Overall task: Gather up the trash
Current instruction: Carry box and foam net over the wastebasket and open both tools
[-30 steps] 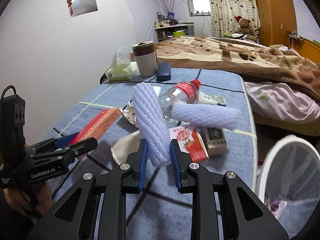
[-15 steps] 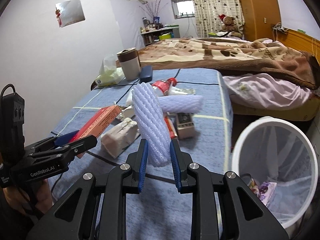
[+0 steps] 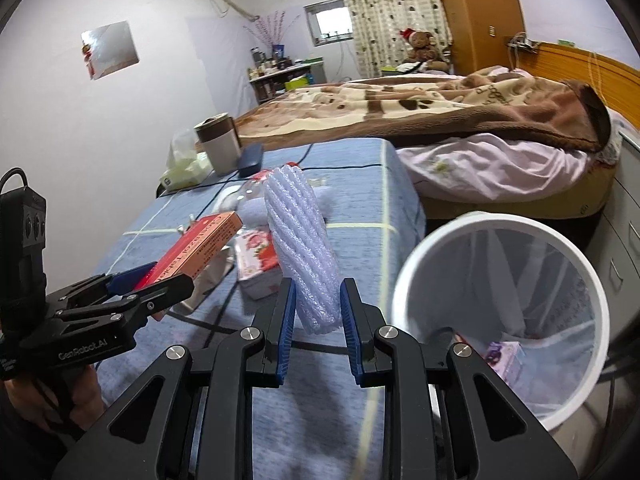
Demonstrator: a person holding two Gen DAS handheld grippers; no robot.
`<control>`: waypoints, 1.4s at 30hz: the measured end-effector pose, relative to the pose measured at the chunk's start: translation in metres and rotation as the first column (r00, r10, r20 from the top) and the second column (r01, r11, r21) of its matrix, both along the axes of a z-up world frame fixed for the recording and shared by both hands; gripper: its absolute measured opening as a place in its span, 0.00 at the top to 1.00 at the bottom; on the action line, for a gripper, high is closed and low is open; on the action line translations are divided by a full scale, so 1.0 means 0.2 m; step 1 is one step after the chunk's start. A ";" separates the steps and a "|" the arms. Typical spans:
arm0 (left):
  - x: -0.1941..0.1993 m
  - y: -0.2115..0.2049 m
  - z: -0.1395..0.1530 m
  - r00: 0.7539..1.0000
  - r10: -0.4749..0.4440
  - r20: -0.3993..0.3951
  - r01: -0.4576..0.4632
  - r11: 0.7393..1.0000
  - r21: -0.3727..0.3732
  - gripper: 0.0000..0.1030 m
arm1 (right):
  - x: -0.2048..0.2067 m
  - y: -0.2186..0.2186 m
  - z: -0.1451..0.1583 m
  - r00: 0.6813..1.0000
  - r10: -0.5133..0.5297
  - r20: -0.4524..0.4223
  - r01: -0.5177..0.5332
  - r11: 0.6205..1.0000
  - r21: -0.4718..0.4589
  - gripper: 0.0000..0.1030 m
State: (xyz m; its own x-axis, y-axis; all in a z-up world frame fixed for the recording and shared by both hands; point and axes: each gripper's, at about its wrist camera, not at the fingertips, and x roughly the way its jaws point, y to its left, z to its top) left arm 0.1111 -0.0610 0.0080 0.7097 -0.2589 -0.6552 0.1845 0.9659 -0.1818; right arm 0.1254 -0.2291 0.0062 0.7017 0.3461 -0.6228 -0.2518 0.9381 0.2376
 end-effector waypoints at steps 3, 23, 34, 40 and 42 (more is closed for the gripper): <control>0.01 -0.07 0.00 1.000 -0.026 -0.002 0.026 1.000 0.009 0.40 | -0.01 -0.05 -0.01 1.000 -0.029 -0.004 0.029 1.000 0.006 0.77; 0.13 -0.56 -0.04 0.974 -0.224 -0.033 0.226 0.973 0.040 0.40 | -0.08 -0.40 -0.09 0.973 -0.224 -0.047 0.224 0.974 0.007 0.77; 0.22 -0.73 -0.11 0.946 -0.316 -0.076 0.318 0.948 0.018 0.39 | -0.08 -0.52 -0.13 0.952 -0.295 -0.085 0.294 0.956 -0.025 0.77; 0.27 -0.80 -0.15 0.930 -0.355 -0.097 0.357 0.934 0.003 0.39 | -0.07 -0.55 -0.16 0.943 -0.314 -0.110 0.312 0.949 -0.035 0.76; 0.29 -0.82 -0.16 0.923 -0.370 -0.102 0.371 0.929 -0.011 0.39 | -0.06 -0.56 -0.16 0.941 -0.317 -0.117 0.315 0.948 -0.040 0.73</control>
State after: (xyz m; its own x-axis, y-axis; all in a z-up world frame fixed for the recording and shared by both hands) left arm 0.1681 -0.2241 -0.0241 0.4945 -0.4848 -0.7214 0.5109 0.8336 -0.2100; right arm 0.1126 -0.3410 -0.0255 0.6921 0.1049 -0.7141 0.0879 0.9698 0.2276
